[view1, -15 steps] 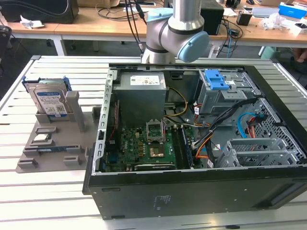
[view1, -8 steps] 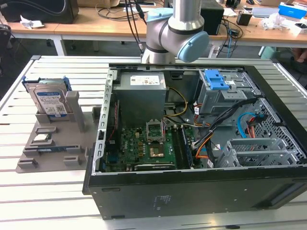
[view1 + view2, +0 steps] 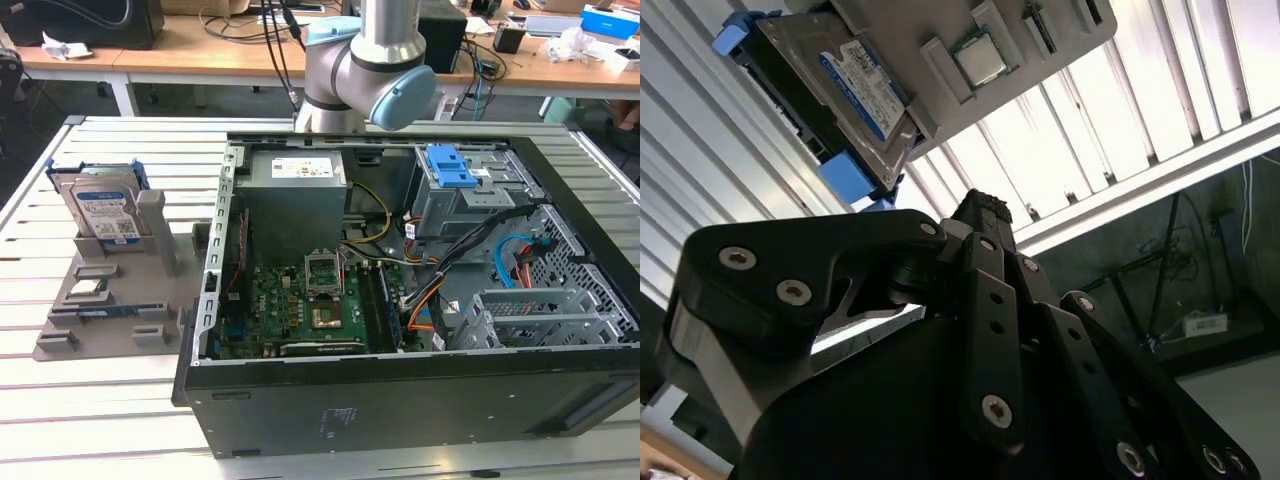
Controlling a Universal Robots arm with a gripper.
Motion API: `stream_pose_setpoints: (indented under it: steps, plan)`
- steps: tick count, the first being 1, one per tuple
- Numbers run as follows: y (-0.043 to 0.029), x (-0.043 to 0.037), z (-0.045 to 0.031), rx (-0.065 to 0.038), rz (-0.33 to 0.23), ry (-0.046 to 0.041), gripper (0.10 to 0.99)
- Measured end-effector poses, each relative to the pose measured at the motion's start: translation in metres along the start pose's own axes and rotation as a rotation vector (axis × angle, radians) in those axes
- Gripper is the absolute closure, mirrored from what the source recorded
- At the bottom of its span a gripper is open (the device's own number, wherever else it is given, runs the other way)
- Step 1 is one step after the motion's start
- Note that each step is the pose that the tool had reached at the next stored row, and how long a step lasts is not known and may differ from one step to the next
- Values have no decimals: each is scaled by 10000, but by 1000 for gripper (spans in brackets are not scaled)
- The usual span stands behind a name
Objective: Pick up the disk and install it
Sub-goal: 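Pick up the disk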
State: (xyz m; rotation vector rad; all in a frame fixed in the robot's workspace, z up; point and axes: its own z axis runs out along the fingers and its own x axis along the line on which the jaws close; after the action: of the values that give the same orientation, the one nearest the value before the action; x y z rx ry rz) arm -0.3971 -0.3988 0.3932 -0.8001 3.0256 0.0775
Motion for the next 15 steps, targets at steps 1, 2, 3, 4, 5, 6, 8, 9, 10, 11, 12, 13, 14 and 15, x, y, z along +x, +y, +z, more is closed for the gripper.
stream_pose_setpoints:
  steps: [1,2,3,4,5,6,8,9,10,11,12,13,14,15]
  plan:
    - [0,0,0,-6,-232,11,984]
    - [0,0,0,-9,-351,16,984]
    - [0,0,0,-10,-452,20,984]
    - [0,0,0,-13,-558,26,984]
    - [0,0,0,-15,-658,30,984]
    - [0,0,0,-18,-757,35,984]
    - [0,0,0,-22,-964,44,984]
    - [0,0,0,-25,-1079,49,984]
    - [0,0,0,-29,-1237,56,984]
    - [0,0,0,-34,-1446,66,984]
    - [0,0,0,-37,-1592,72,984]
    - [0,0,0,-42,-1786,81,984]
    - [0,0,0,-45,-1932,87,984]
    - [0,0,0,-48,-2030,92,984]
